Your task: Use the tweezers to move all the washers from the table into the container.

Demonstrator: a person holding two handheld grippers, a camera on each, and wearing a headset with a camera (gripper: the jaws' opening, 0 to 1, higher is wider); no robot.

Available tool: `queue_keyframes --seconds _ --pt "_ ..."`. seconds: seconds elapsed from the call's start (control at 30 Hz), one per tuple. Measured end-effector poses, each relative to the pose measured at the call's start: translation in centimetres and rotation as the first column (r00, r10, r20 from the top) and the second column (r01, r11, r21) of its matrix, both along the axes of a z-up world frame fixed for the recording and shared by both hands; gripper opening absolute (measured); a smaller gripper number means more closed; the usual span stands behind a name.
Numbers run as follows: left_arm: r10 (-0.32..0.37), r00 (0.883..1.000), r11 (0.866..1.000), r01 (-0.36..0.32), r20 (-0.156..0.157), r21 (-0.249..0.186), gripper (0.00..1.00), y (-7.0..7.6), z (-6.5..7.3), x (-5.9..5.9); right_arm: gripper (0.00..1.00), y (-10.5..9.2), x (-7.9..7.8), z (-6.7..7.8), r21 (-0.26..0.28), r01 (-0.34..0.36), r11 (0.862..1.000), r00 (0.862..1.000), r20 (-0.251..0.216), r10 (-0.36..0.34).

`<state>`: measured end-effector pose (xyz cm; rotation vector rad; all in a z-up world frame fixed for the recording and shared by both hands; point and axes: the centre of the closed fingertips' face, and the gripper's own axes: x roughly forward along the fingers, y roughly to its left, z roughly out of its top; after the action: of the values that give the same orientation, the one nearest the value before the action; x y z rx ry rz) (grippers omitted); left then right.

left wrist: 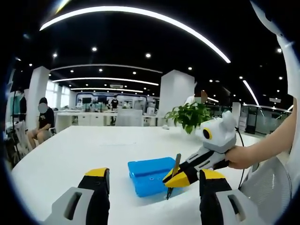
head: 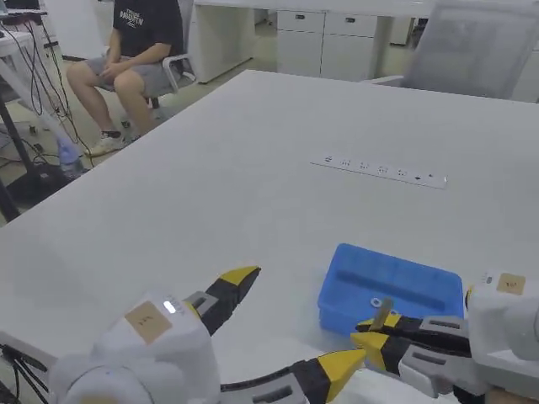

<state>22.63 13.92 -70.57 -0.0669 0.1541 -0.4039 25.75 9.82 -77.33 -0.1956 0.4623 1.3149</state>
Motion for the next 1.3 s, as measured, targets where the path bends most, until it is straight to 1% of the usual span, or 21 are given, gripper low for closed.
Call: queue_keyframes --seconds 0.03,0.1,0.13,0.17,0.2,0.23,0.3,0.37,0.4,0.43,0.5,0.6,0.7,0.77,0.87,1.0,1.1,1.17,1.23,1.27,1.3 --pt "-0.014 1.000 1.000 0.014 -0.009 -0.012 0.80 -0.2 0.0 -0.1 0.03 0.0 0.1 0.3 0.006 0.011 1.000 1.000 -0.009 -0.011" --pt "-0.047 0.999 0.999 0.047 -0.025 -0.007 0.82 -0.9 -0.3 -0.4 0.03 0.1 0.3 1.2 0.025 0.040 0.999 0.999 -0.019 -0.040" --pt "-0.081 0.996 0.997 0.081 -0.041 0.006 0.82 -1.5 -0.6 -0.6 0.03 0.1 0.4 1.5 0.027 0.049 0.998 0.999 -0.020 -0.048" --pt "-0.115 0.992 0.993 0.116 -0.047 0.013 0.82 -2.0 -0.8 -1.0 0.03 0.1 0.6 1.9 0.026 0.067 0.997 0.997 -0.027 -0.066" --pt "-0.151 0.986 0.988 0.153 -0.068 0.018 0.82 -2.4 -1.1 -1.4 0.03 0.0 0.8 2.3 0.032 0.078 0.996 0.997 -0.029 -0.077" --pt "-0.171 0.982 0.985 0.173 -0.079 0.022 0.82 -2.6 -1.3 -1.6 0.03 0.2 1.0 2.7 0.044 0.083 0.996 0.996 -0.023 -0.082" --pt "-0.180 0.981 0.983 0.182 -0.072 0.024 0.80 -2.5 -1.2 -1.6 0.03 0.4 2.0 3.5 0.059 0.109 0.992 0.994 -0.007 -0.109" --pt "-0.186 0.980 0.982 0.187 -0.076 0.020 0.77 -2.3 -0.9 -1.8 0.03 0.5 3.2 3.7 0.072 0.152 0.986 0.988 -0.017 -0.152" --pt "-0.185 0.981 0.982 0.187 -0.065 0.019 0.77 -2.2 -0.6 -1.8 0.03 0.5 3.7 3.8 0.072 0.170 0.983 0.986 -0.014 -0.169" --pt "-0.176 0.983 0.984 0.176 -0.047 0.003 0.78 -2.0 -0.1 -1.6 0.03 0.7 4.3 4.1 0.082 0.189 0.979 0.982 -0.016 -0.188" --pt "-0.166 0.985 0.986 0.166 -0.042 -0.011 0.78 -1.6 0.2 -1.6 0.03 1.0 5.3 4.1 0.085 0.206 0.975 0.978 -0.017 -0.206" --pt "-0.170 0.984 0.985 0.170 -0.052 -0.015 0.77 -0.9 0.3 -1.4 0.03 1.4 6.8 3.5 0.071 0.221 0.973 0.975 -0.021 -0.220" --pt "-0.185 0.980 0.983 0.183 -0.079 -0.036 0.72 -0.6 0.0 -1.7 0.03 1.9 7.9 2.7 0.057 0.231 0.971 0.973 -0.020 -0.230" --pt "-0.184 0.979 0.983 0.182 -0.090 -0.039 0.70 -0.5 -0.2 -1.8 0.03 2.1 8.6 2.0 0.043 0.236 0.971 0.972 -0.020 -0.235" --pt "-0.188 0.977 0.982 0.183 -0.100 -0.049 0.69 -0.5 -0.3 -1.8 0.03 2.2 9.5 0.6 0.015 0.243 0.970 0.970 -0.026 -0.243" --pt "-0.193 0.975 0.981 0.187 -0.109 -0.058 0.67 -0.4 -0.3 -1.5 0.03 2.3 9.9 -0.7 -0.014 0.241 0.970 0.970 -0.042 -0.241" --pt "-0.198 0.973 0.980 0.193 -0.119 -0.047 0.62 -0.3 -0.5 -1.2 0.03 2.2 9.9 -1.6 -0.044 0.232 0.972 0.972 -0.038 -0.233" --pt "-0.224 0.965 0.974 0.220 -0.136 -0.046 0.57 -0.4 -0.6 -1.2 0.03 2.2 9.9 -2.0 -0.056 0.223 0.973 0.973 -0.042 -0.226" --pt "-0.253 0.950 0.967 0.254 -0.184 -0.015 0.50 -0.4 -1.4 -1.1 0.03 2.1 10.2 -2.3 -0.061 0.215 0.975 0.975 -0.042 -0.217" --pt "-0.266 0.943 0.962 0.272 -0.198 0.001 0.50 -0.4 -1.7 -1.0 0.03 2.1 10.2 -2.5 -0.067 0.206 0.976 0.977 -0.041 -0.209" --pt "-0.270 0.941 0.961 0.276 -0.205 0.002 0.50 -0.3 -1.8 -0.8 0.03 2.0 10.4 -2.6 -0.070 0.198 0.978 0.979 -0.034 -0.201"
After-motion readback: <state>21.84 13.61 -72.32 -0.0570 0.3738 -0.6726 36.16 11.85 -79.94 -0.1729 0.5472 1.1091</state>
